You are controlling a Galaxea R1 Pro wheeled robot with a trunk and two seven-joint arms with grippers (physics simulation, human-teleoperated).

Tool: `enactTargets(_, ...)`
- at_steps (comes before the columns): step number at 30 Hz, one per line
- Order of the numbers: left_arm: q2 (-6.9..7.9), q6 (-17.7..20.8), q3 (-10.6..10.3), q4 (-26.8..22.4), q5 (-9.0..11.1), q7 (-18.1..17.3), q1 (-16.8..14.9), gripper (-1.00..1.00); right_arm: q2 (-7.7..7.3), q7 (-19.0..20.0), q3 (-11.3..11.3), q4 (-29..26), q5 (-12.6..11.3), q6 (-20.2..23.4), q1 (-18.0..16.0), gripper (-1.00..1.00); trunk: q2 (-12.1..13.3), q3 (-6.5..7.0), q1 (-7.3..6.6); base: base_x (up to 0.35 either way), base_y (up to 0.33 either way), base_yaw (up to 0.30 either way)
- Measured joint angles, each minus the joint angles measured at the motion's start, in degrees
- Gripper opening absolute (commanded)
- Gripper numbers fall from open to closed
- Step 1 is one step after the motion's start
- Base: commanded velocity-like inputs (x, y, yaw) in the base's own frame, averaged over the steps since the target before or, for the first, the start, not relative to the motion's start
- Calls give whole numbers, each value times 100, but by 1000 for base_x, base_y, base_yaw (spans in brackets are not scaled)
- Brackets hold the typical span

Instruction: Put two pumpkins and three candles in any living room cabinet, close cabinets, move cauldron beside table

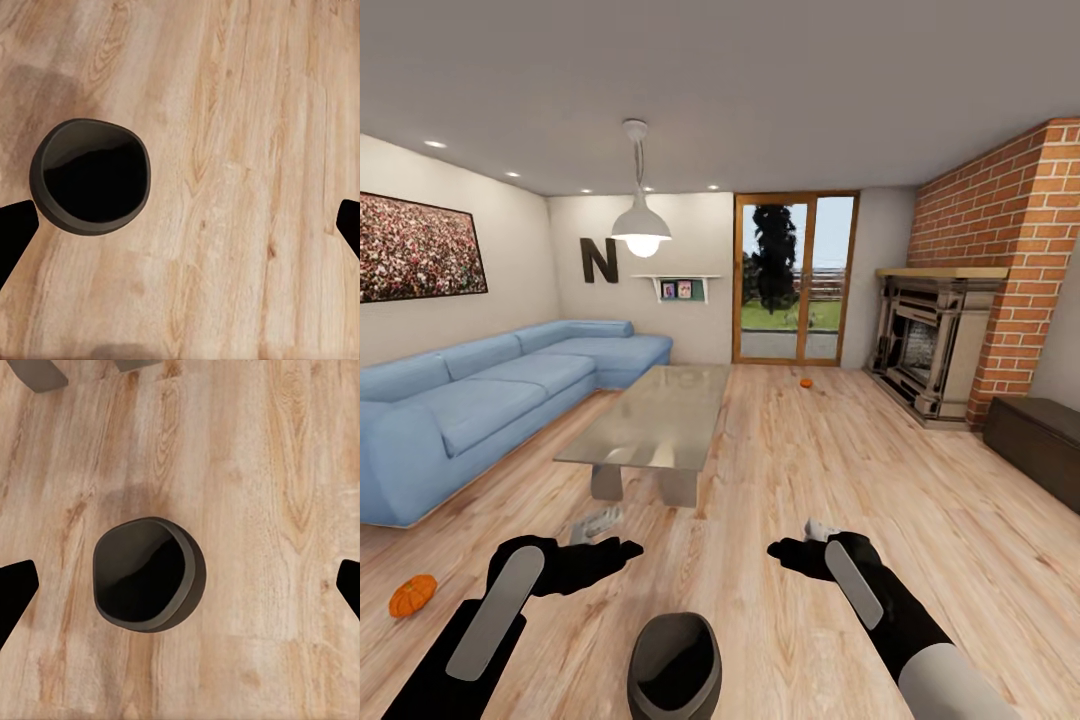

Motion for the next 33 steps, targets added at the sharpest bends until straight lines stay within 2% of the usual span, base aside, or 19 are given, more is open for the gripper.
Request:
enactTargets(20, 2, 0, 0, 14, -19, 15, 0, 100, 12, 4, 17, -15, 43, 0, 0, 100, 0, 0, -1, 75, 22, 0)
enactTargets(27, 4, -5, 16, 506, -80, 28, -25, 100, 28, -52, 43, 25, 48, 9, 0, 100, 0, 0, -3, 286, 0, 0)
enactTargets(29, 9, -9, 16, 583, -87, 47, -32, 100, 34, -130, 66, 157, 49, 15, 0, 100, 0, 0, -3, 331, 0, 0)
enactTargets(33, 18, -15, 17, 645, -87, 53, -35, 100, 37, -332, 78, 790, 61, 6, -3, 100, 0, 0, -3, 316, 0, 0)
